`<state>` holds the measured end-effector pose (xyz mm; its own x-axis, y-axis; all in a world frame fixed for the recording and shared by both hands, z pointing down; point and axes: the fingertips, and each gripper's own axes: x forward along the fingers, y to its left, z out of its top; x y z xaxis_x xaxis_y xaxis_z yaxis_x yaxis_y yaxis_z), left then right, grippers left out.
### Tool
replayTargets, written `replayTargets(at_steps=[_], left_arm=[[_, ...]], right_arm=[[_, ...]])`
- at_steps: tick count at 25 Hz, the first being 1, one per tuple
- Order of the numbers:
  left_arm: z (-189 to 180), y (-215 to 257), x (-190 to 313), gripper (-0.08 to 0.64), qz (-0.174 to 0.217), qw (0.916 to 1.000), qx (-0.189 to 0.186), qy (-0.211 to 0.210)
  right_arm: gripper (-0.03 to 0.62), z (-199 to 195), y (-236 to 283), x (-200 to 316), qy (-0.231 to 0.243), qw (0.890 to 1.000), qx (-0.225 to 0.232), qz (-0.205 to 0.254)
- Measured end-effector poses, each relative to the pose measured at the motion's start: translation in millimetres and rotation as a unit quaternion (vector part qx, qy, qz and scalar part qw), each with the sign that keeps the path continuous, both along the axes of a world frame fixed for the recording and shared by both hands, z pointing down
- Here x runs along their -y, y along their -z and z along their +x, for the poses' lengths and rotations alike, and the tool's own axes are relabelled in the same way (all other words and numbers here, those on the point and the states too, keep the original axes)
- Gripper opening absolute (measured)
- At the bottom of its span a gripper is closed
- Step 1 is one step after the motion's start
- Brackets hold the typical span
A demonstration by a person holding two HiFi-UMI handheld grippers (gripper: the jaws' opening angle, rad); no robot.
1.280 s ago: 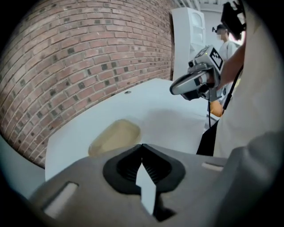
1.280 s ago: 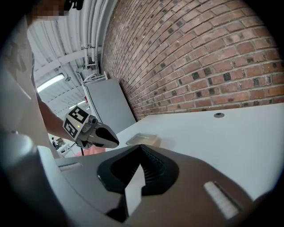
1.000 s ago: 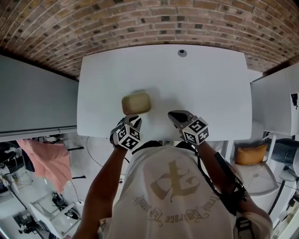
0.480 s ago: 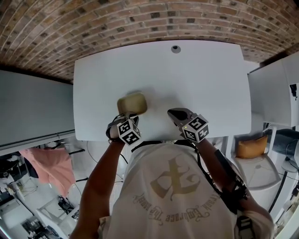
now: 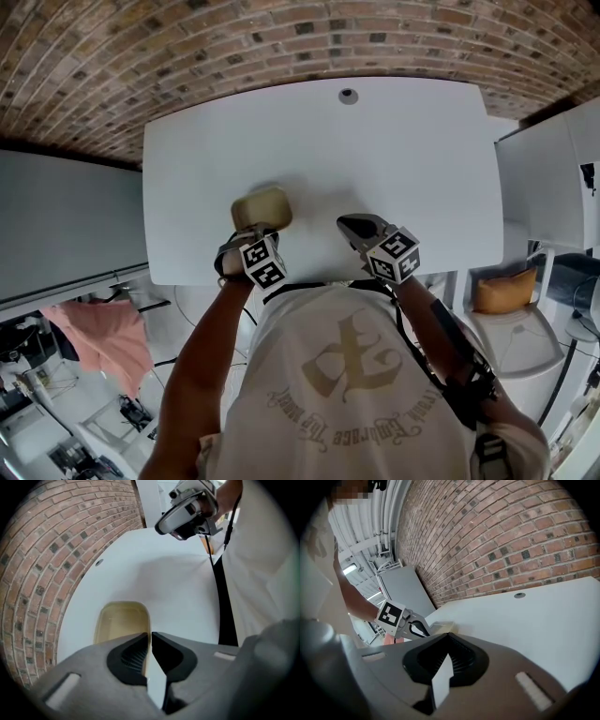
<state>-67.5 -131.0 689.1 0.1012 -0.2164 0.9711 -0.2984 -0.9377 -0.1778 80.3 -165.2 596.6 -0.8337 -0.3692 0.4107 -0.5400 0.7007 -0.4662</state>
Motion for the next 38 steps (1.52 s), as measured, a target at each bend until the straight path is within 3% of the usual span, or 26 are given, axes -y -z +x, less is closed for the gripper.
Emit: replayTargets(at_steps=[6,16,24,38], left_arm=[[-2,5,3,0.023,0.016,0.9999,0.003,0.003],[1,40,3,0.021,0.062,0.9956,-0.049,0.05],[-5,66,-17,0.021,0.094,0.9855,-0.084,0.113],[-43,81,-88,0.021,0.115,0.9553,-0.118,0.245]], right_arm=[[0.008,0,1,-1,-0.003,1.0,0.001,0.001],[0.008,-5,5,-9,0.008,1.0,0.001,0.007],[0.008,-11,10,-17,0.03,0.999,0.0,0.016],[0.008,-24,15,-34,0.071,0.997,-0.009,0.027]])
